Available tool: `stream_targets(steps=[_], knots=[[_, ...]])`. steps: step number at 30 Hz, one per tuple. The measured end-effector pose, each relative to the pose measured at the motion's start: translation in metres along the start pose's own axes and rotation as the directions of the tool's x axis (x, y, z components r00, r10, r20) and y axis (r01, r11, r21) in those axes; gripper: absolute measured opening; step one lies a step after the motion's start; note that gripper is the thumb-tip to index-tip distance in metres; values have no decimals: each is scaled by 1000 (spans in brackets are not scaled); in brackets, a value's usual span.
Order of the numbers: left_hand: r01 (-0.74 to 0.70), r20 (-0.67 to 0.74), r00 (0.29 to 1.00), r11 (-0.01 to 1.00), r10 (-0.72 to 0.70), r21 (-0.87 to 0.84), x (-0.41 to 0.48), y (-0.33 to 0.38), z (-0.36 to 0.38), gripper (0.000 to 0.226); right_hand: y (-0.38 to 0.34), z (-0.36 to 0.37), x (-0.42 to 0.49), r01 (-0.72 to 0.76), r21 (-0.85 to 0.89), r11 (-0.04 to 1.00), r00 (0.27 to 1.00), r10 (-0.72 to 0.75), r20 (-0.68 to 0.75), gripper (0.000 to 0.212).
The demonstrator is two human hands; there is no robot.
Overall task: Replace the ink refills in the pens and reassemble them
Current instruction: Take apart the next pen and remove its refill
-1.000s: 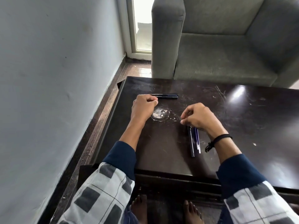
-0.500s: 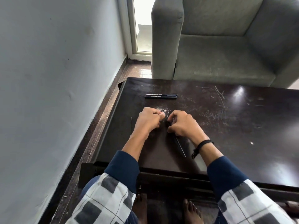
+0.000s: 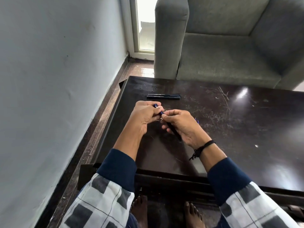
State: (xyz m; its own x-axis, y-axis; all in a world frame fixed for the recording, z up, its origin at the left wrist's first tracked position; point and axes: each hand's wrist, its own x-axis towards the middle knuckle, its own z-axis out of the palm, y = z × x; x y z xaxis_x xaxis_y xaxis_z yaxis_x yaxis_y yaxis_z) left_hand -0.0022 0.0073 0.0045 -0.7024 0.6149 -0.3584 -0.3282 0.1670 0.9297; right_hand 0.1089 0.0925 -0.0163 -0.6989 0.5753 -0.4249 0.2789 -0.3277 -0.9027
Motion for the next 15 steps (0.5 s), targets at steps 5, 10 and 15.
stream_targets(steps=[5,10,15], knots=[[-49,-63,997,998,51,39,3,0,3,18,5,11,5,171,-162,972,978,-187,-92,2],[-84,-102,991,995,88,46,2,1,0,23,8,25,1,295,-456,840,902,-402,-158,15],[-91,-98,991,995,93,28,1,0,-9,25,7,32,-5,259,-520,814,907,-390,-158,14]])
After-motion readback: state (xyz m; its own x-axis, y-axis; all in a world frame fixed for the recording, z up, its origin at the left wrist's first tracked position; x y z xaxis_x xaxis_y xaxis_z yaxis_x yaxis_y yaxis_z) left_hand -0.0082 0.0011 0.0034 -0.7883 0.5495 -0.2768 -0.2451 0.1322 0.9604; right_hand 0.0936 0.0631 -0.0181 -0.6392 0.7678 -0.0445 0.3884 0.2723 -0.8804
